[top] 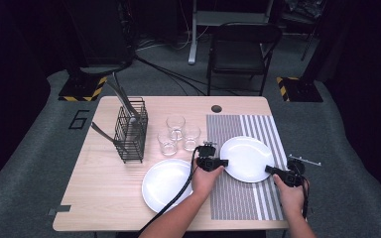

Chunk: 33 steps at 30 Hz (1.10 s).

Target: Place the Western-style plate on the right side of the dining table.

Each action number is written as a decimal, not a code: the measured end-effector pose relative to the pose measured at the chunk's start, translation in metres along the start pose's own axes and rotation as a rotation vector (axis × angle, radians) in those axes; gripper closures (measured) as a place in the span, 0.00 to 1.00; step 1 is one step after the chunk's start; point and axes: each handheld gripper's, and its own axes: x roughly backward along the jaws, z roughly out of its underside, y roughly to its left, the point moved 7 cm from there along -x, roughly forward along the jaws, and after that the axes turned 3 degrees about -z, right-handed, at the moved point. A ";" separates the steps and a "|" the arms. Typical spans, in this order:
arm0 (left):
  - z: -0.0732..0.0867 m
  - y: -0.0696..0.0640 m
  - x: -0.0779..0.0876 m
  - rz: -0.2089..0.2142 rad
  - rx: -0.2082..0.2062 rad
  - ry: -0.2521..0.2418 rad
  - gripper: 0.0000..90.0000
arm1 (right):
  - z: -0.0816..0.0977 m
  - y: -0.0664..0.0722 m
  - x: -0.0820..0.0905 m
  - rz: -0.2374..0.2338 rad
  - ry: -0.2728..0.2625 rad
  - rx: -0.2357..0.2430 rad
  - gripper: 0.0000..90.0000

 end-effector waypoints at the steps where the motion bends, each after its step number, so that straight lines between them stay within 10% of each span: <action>1: 0.000 0.000 0.000 0.000 0.001 0.000 0.68 | 0.000 0.000 0.000 0.001 0.000 0.000 0.72; 33: 0.003 0.000 0.003 0.019 0.013 0.005 0.66 | -0.002 -0.002 0.009 0.012 -0.033 0.016 0.73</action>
